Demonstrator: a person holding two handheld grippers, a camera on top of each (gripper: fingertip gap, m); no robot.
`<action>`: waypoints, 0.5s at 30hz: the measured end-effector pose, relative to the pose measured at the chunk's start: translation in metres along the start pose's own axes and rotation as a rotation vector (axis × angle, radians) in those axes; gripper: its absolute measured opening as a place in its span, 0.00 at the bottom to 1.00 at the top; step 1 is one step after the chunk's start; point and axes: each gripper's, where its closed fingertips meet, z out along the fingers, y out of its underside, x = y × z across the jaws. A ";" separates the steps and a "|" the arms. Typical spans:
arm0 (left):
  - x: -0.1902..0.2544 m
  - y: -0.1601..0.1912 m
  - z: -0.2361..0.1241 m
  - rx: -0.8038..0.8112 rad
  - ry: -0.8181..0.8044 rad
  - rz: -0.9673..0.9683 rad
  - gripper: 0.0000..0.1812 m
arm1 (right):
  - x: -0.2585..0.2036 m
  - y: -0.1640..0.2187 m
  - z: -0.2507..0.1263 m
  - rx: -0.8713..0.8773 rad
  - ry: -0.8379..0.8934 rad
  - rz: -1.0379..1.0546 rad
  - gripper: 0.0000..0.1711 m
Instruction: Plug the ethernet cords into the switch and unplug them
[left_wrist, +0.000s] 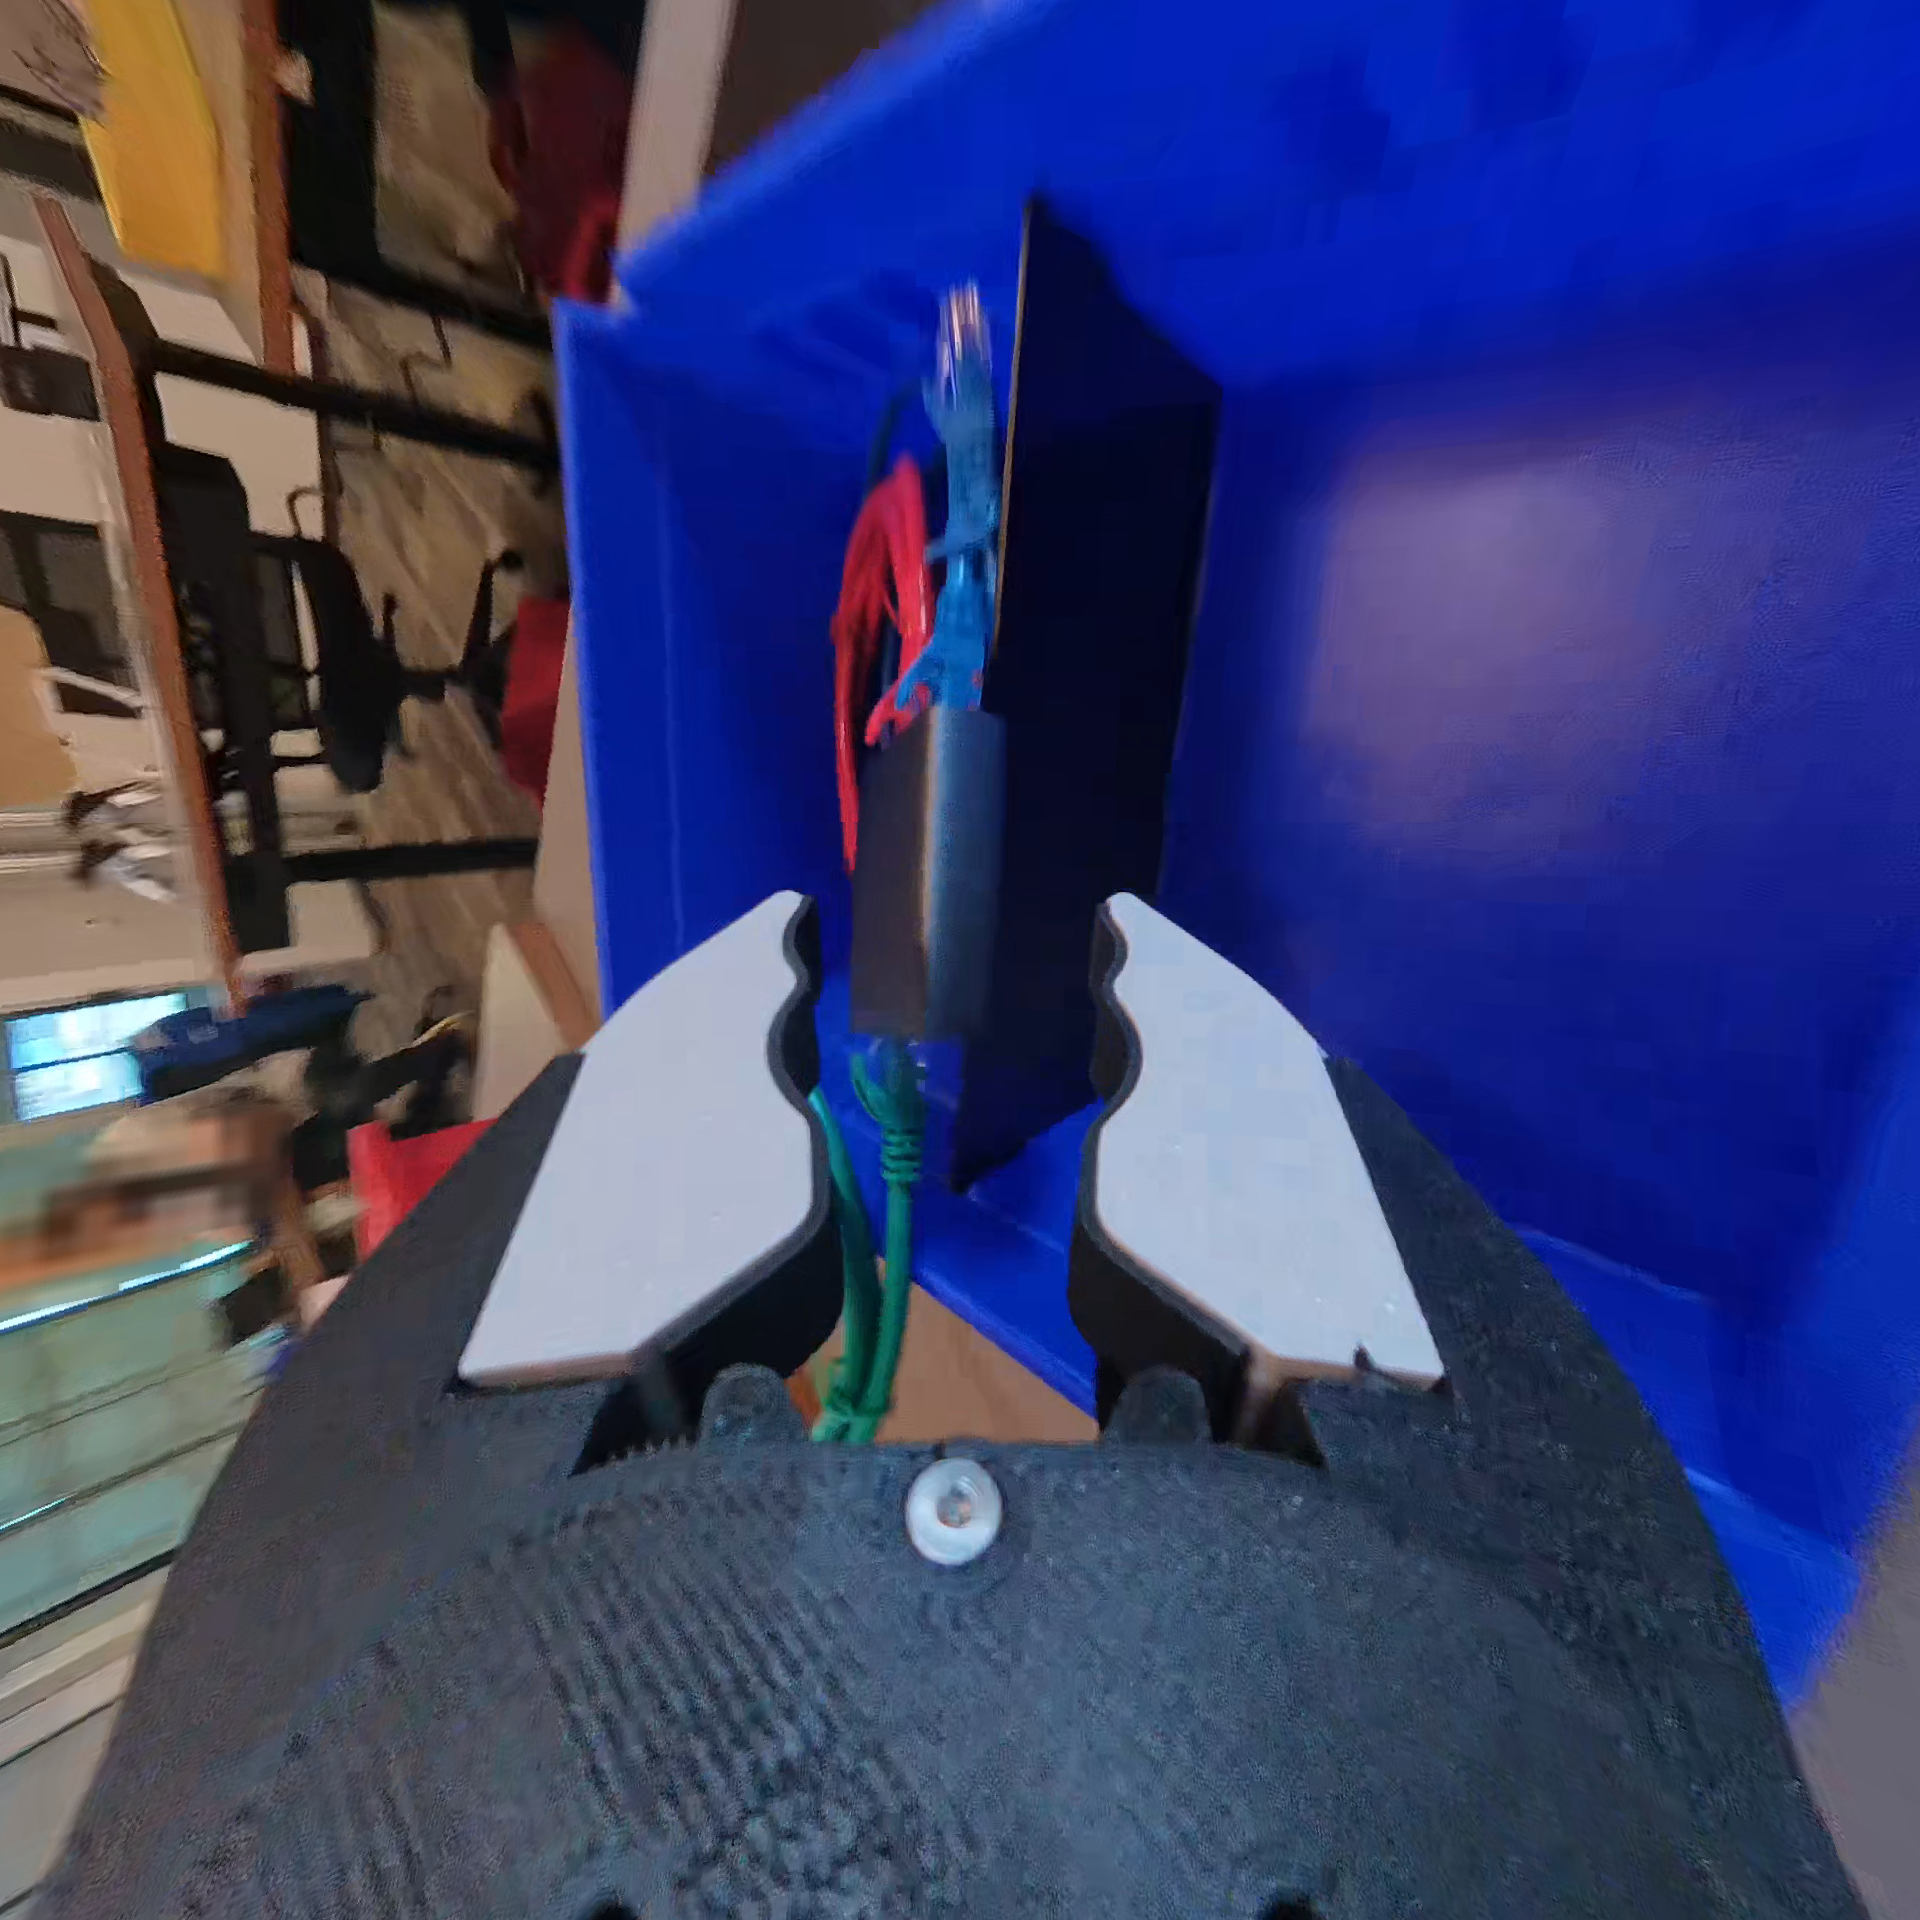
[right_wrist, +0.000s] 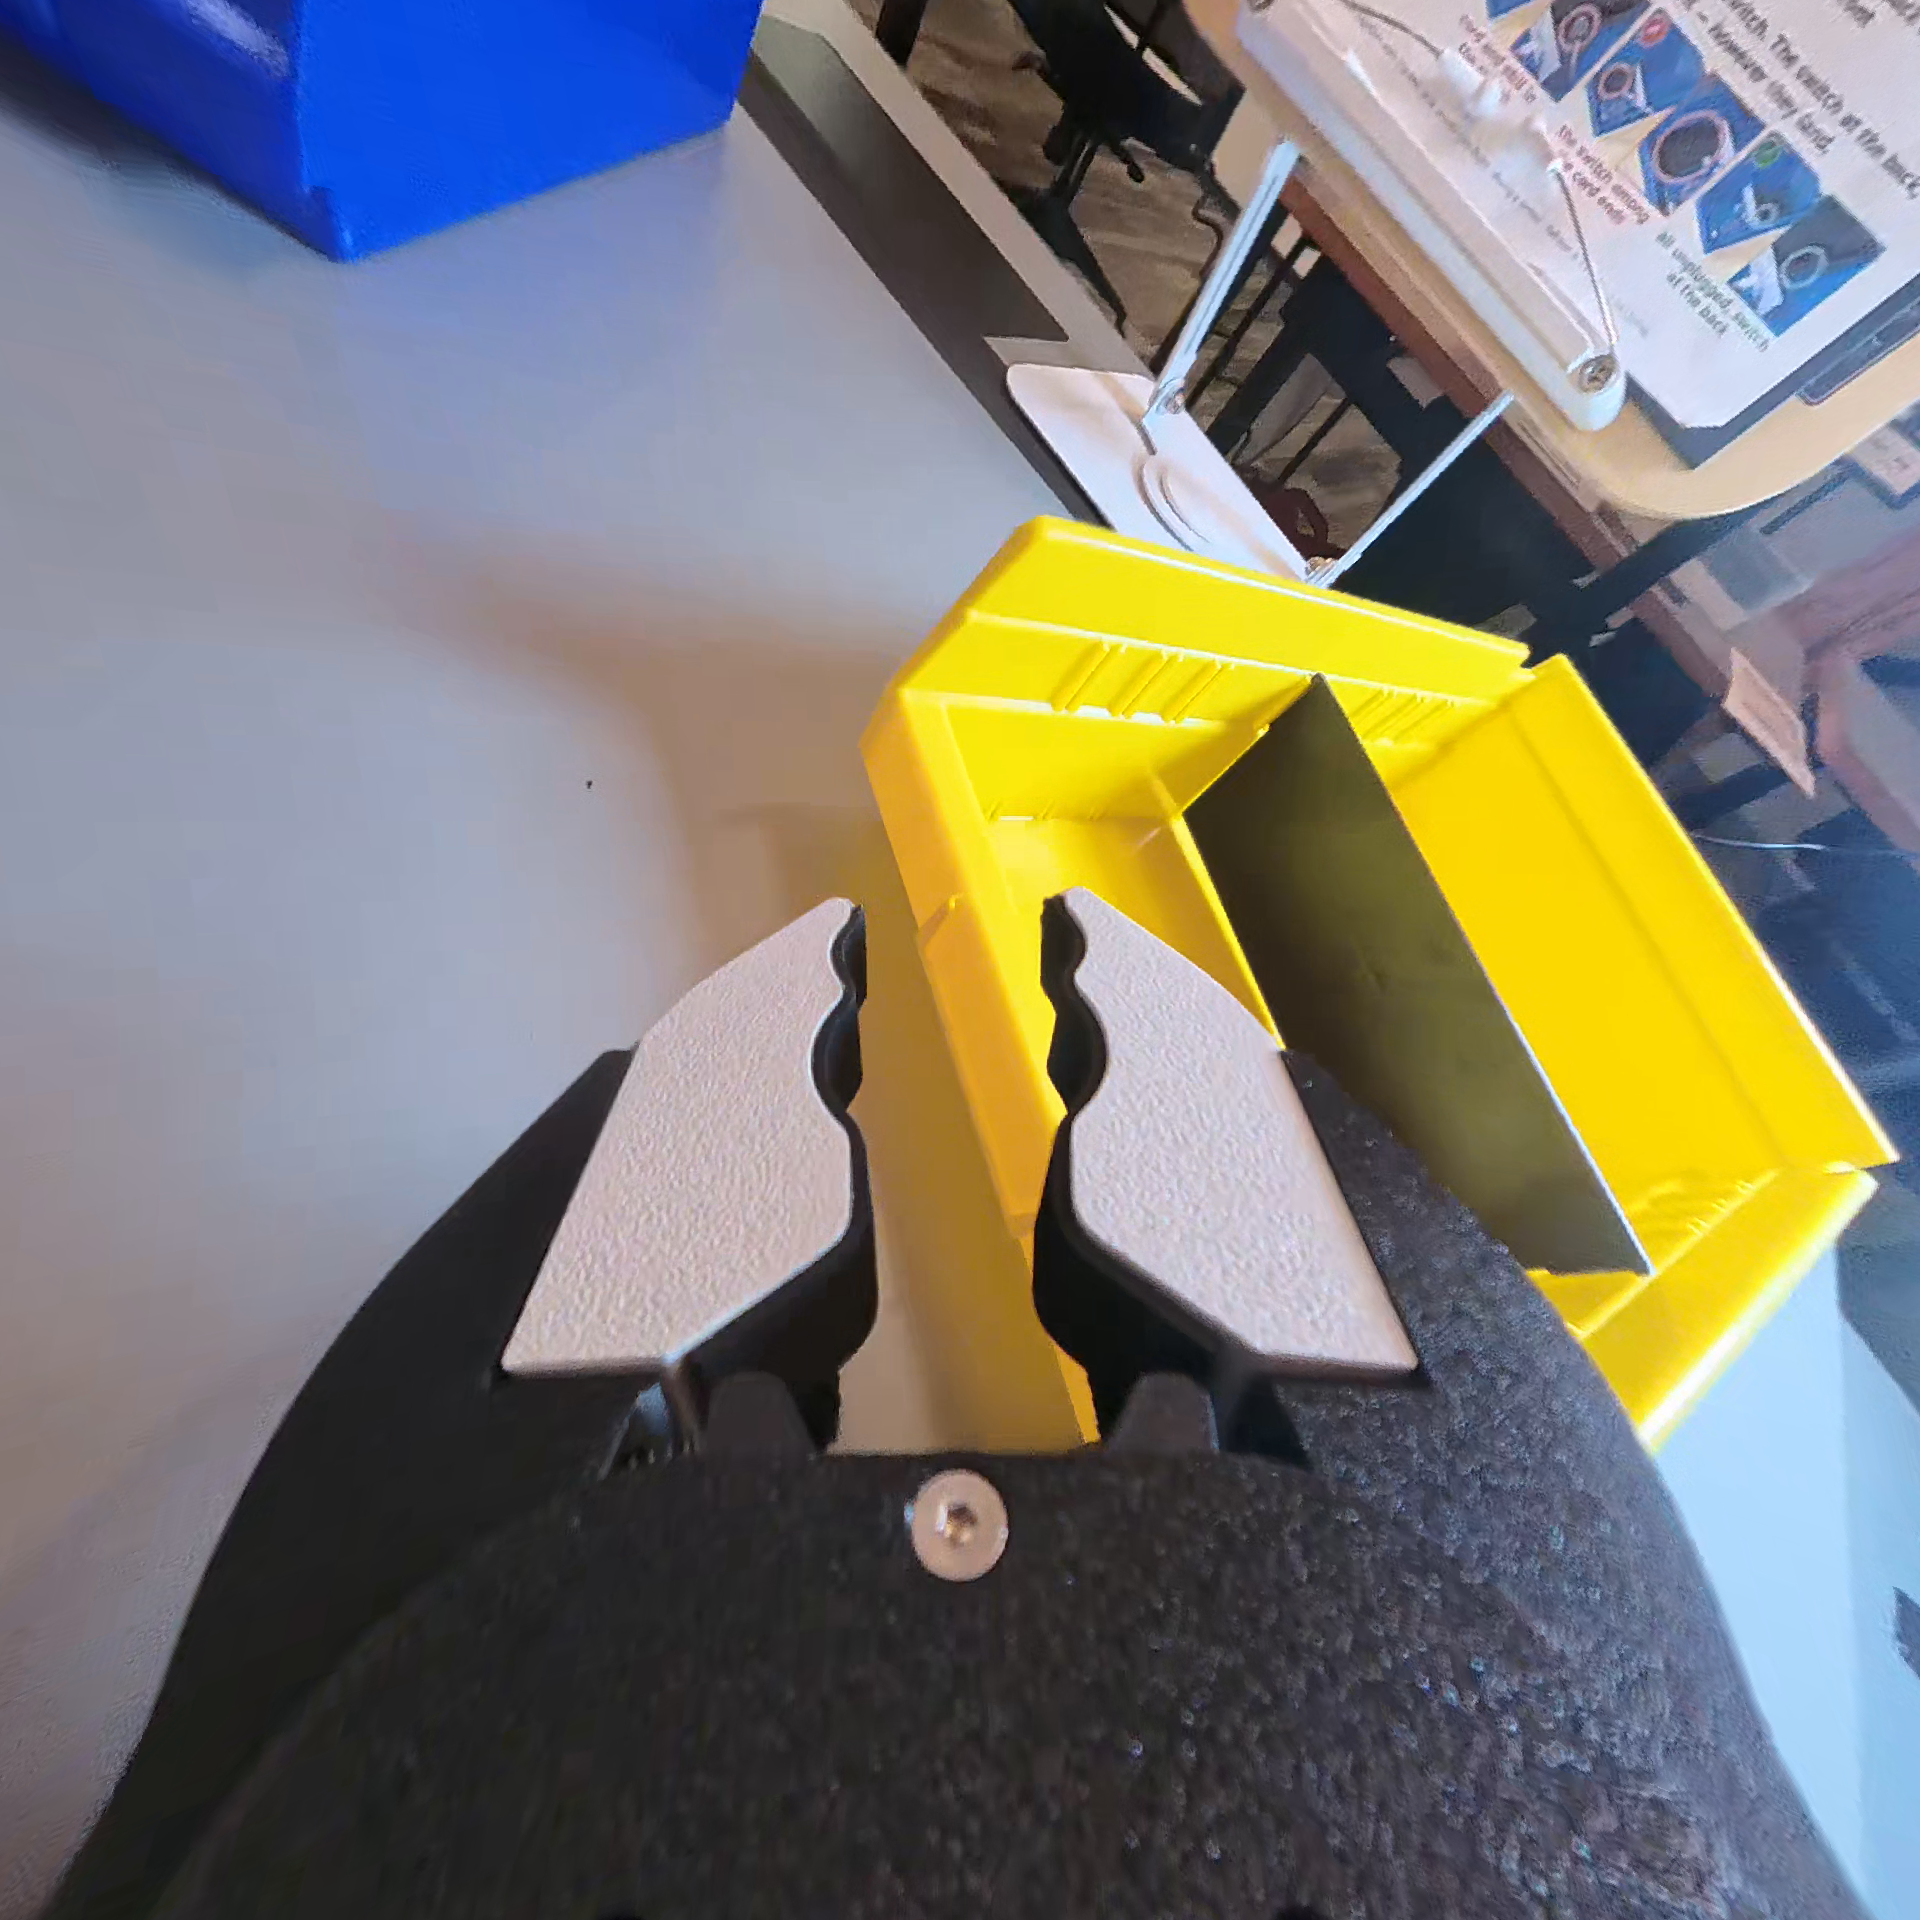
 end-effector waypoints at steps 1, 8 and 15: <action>-0.005 0.010 0.014 -0.075 -0.026 0.068 0.26 | -0.003 0.003 0.001 -0.012 0.001 -0.023 0.19; -0.031 0.004 0.019 -0.082 -0.103 0.130 0.12 | -0.003 0.013 0.007 -0.034 0.018 -0.056 0.16; -0.081 -0.047 -0.058 0.282 -0.242 -0.030 0.12 | -0.005 0.000 0.007 0.050 0.001 0.007 0.15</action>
